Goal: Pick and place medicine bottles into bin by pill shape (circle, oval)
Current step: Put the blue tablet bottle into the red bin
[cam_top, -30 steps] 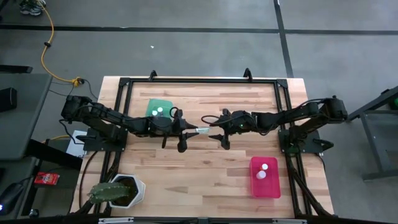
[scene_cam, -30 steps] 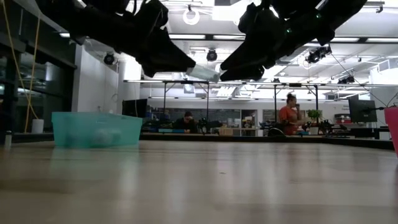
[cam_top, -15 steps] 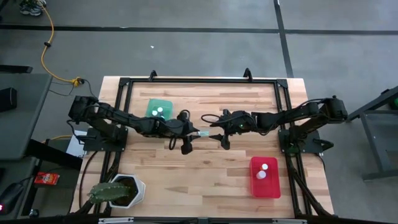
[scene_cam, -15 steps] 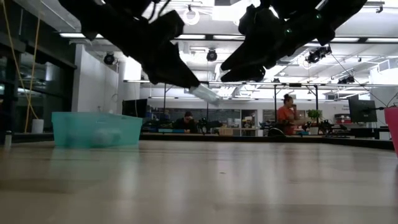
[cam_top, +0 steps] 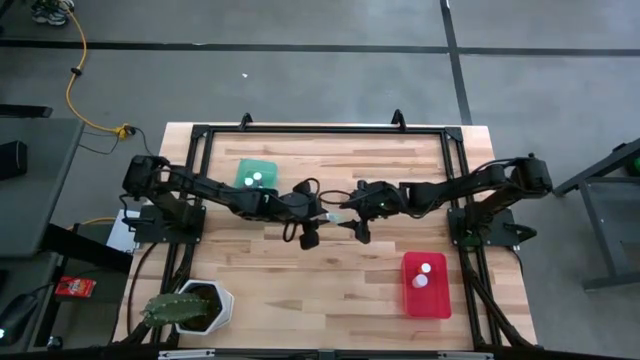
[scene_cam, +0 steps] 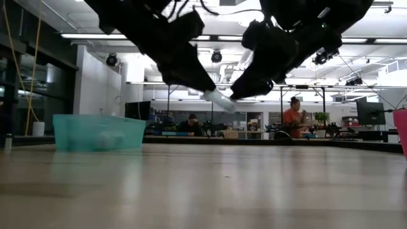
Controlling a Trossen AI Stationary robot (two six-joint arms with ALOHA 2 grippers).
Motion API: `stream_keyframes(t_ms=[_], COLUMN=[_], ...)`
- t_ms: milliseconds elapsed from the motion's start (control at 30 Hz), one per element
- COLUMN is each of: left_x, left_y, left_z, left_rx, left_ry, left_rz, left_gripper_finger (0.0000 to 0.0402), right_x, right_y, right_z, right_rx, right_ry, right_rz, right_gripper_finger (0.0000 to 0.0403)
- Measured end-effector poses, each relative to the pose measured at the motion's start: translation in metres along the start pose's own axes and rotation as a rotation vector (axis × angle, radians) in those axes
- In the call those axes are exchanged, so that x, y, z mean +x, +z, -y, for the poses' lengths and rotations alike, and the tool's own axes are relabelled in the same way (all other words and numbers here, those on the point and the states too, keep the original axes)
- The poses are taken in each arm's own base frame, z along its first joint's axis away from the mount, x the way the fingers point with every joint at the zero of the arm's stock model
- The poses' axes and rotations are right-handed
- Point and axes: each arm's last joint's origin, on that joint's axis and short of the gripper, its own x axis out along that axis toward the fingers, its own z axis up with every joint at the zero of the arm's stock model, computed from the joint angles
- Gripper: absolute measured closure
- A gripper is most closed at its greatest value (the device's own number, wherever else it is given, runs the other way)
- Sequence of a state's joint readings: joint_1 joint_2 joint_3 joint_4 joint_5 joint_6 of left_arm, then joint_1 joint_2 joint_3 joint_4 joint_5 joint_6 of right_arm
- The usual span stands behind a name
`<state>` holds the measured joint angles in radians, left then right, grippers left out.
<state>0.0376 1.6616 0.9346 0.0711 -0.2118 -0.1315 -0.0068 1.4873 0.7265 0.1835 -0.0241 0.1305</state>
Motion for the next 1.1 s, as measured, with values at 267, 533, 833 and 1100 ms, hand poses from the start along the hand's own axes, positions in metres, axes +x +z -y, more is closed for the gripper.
stream_keyframes(t_ms=[267, 533, 833, 1100], left_x=[-0.008, -0.008, -0.008, -0.008], left_y=[0.002, 0.004, 0.002, 0.0], left_z=[0.004, 0.004, 0.004, 0.003], left_rx=[0.003, -0.003, 0.002, -0.002], left_ry=[-0.015, -0.016, -0.013, -0.009], left_rz=[0.001, 0.018, -0.004, -0.015], left_gripper_finger=[0.0294, 0.0294, 0.0294, 0.0294], right_x=[0.006, 0.024, 0.029, 0.028], right_y=[0.006, 0.007, 0.016, 0.016], right_z=[0.001, -0.003, -0.005, -0.006], right_rx=[-0.024, -0.077, -0.112, -0.117], right_ry=[0.003, 0.011, 0.011, 0.003], right_rz=[-0.022, -0.084, -0.121, -0.128], right_gripper_finger=[0.0143, 0.0143, 0.0144, 0.0144])
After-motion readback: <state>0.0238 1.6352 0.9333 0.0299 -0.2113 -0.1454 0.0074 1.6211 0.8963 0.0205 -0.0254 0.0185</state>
